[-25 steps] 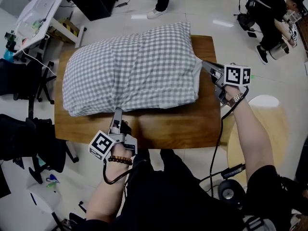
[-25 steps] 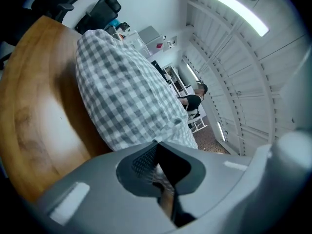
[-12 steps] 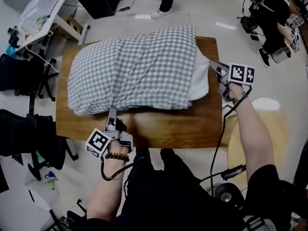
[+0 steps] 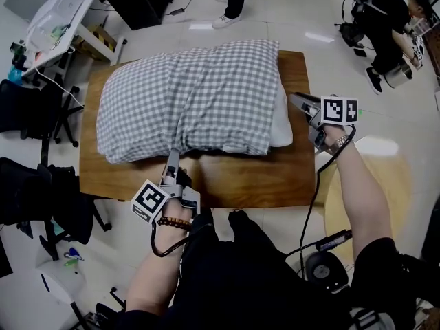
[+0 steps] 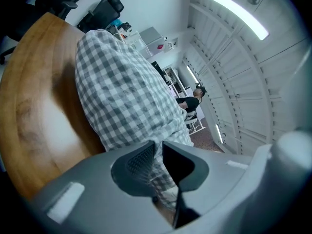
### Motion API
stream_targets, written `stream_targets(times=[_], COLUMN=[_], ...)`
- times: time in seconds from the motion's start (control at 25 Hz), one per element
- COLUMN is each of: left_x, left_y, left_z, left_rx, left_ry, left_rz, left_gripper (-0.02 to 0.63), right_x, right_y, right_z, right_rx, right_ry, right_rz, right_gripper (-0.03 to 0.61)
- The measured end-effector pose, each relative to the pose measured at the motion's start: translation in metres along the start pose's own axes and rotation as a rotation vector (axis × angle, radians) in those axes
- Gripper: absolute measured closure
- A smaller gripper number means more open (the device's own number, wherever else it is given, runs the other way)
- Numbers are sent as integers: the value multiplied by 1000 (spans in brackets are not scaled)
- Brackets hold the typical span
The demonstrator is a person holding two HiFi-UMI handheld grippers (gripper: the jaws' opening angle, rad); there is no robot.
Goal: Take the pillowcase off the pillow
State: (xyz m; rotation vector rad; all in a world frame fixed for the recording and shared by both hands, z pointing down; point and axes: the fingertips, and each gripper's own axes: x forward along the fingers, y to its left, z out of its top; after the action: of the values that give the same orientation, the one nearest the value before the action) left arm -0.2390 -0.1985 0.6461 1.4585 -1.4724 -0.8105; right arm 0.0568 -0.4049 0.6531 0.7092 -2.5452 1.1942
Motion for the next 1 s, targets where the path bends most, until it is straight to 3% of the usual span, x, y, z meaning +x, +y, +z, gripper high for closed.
stream_targets(times=[0.24, 0.4, 0.56, 0.92, 1.0], left_x=[-2, 5, 14, 39, 43], left_y=[-21, -28, -26, -5, 0], left_z=[-36, -64, -86, -91, -89], left_rx=[-5, -21, -31, -57, -70], left_ry=[76, 132, 159, 165, 157], left_rz=[-49, -61, -44, 1, 17], left_gripper=[426, 370, 354, 354, 381], right_x=[-22, -39, -50, -26, -18], right_y=[37, 55, 64, 75, 75], right_z=[-23, -43, -62, -93, -99], right_rx=[-78, -199, -331, -595, -642], right_ry=[49, 113, 160, 269, 296], right_rz=[48, 42, 19, -37, -45], right_gripper=[418, 396, 394, 385, 385])
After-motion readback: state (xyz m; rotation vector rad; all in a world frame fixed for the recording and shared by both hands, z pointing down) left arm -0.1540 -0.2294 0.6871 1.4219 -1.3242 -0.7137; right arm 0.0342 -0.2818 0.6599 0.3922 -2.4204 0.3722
